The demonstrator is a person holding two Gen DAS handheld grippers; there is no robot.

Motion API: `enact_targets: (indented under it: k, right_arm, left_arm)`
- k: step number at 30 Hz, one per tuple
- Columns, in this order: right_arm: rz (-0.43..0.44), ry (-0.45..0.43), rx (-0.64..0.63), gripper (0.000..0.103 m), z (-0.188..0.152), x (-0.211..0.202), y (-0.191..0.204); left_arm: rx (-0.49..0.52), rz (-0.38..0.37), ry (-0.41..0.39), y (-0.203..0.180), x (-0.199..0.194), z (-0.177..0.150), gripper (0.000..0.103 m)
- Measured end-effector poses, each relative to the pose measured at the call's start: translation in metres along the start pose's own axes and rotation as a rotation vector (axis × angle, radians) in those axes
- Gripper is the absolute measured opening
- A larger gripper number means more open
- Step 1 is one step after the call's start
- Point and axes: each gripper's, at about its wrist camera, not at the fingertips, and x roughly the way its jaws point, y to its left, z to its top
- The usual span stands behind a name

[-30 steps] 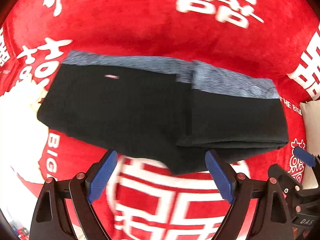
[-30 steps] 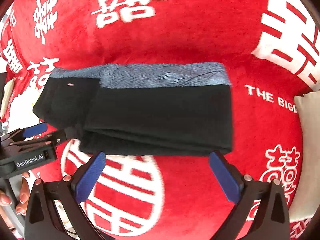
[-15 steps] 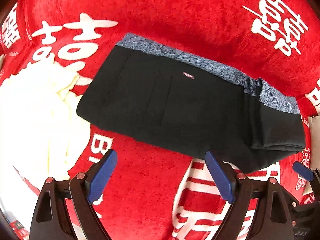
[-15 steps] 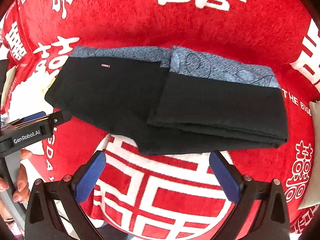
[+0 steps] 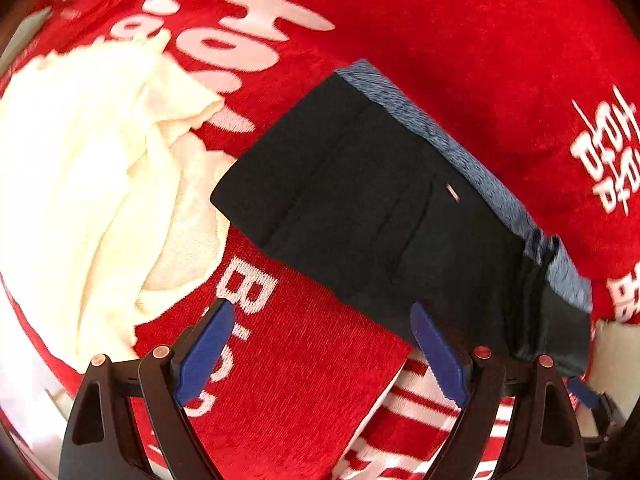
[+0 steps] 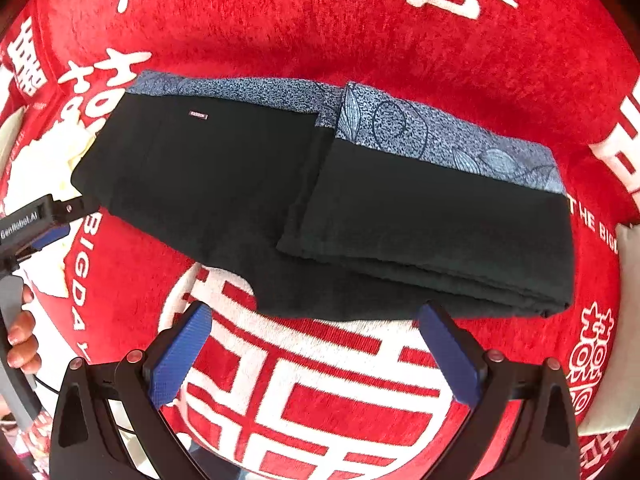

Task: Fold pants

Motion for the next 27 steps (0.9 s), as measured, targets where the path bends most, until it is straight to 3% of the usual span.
enact_targets:
  k: [4, 10, 16, 23, 25, 27]
  right_arm:
    - [-0.018, -0.012, -0.025, 0.103, 0.004, 0.005, -0.003]
    - [-0.132, -0.132, -0.025, 0.103, 0.011, 0.014, -0.024]
    - [-0.055, -0.105, 0.014, 0.103, 0.014, 0.043, -0.041]
    - [-0.007, -0.125, 0.032, 0.103, 0.006, 0.048, -0.047]
    - [0.001, -0.133, 0.029, 0.103, 0.003, 0.05, -0.047]
    - [0.003, -0.14, 0.026, 0.103, 0.001, 0.051, -0.046]
  left_arm:
    - [-0.081, -0.063, 0.02, 0.009, 0.014, 0.003, 0.09]
    - [-0.092, -0.105, 0.003, 0.004, 0.025, 0.002, 0.09]
    - [-0.101, -0.187, -0.017, -0.009, 0.039, 0.004, 0.09]
    - [-0.2, -0.343, -0.105, -0.005, 0.036, 0.011, 0.09]
    - [-0.188, -0.347, -0.128, -0.006, 0.036, 0.012, 0.09]
    - [-0.181, -0.306, -0.095, -0.006, 0.048, 0.012, 0.09]
